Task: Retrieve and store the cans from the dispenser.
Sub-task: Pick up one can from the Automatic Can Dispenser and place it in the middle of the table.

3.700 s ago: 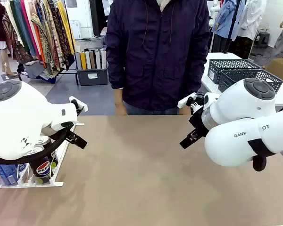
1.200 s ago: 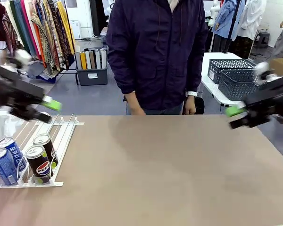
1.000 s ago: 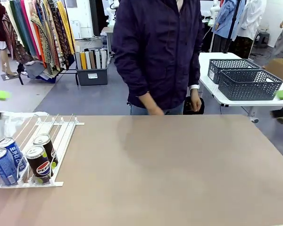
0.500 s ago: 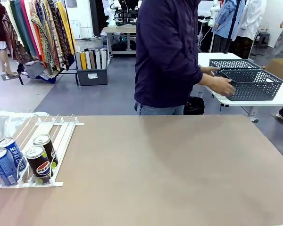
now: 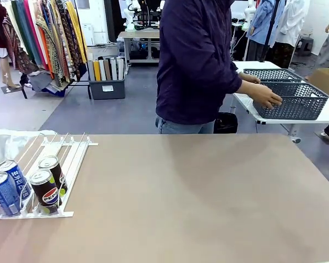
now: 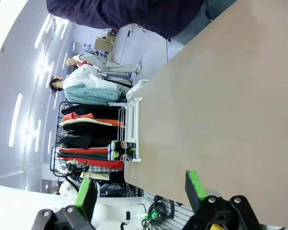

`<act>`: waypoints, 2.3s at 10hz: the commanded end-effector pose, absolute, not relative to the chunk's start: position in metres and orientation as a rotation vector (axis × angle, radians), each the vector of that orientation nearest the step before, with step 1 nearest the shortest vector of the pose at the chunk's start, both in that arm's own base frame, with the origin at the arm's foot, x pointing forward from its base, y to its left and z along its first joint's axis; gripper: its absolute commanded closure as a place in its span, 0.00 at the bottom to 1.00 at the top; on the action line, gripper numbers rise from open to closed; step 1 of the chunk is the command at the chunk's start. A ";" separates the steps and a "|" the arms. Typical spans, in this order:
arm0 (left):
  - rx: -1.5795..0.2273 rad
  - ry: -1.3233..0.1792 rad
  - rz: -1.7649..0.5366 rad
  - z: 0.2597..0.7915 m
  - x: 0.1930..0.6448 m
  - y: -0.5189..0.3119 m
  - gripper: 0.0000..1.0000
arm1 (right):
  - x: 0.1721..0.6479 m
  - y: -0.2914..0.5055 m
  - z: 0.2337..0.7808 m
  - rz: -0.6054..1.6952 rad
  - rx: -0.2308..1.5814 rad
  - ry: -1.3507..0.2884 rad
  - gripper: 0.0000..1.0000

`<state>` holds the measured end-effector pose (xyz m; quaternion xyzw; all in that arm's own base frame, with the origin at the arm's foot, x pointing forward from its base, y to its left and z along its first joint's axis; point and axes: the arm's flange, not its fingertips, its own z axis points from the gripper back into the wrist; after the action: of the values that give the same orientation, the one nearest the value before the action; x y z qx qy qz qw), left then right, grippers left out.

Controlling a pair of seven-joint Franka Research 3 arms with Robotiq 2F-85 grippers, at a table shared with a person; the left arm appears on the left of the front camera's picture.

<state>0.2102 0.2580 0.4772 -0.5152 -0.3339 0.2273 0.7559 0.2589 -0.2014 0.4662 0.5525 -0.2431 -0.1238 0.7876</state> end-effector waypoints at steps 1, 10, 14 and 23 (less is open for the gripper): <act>-1.136 -0.748 0.490 0.478 0.207 0.262 0.00 | 0.258 -0.205 0.469 -0.254 1.194 -0.533 0.00; -0.324 -0.361 -0.055 0.540 0.331 0.058 0.00 | 0.258 -0.205 0.469 -0.254 1.194 -0.533 0.00; -0.105 -0.368 -0.221 0.499 0.334 -0.026 0.00 | 0.258 -0.205 0.469 -0.254 1.194 -0.533 0.00; -0.135 -0.277 -0.221 0.492 0.324 -0.056 0.00 | 0.258 -0.205 0.469 -0.254 1.194 -0.533 0.00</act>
<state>0.3338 -0.0525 0.5025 -0.0773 -0.1517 -0.1325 0.9765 0.2581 -0.2019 0.4662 0.5521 -0.2413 -0.1251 0.7882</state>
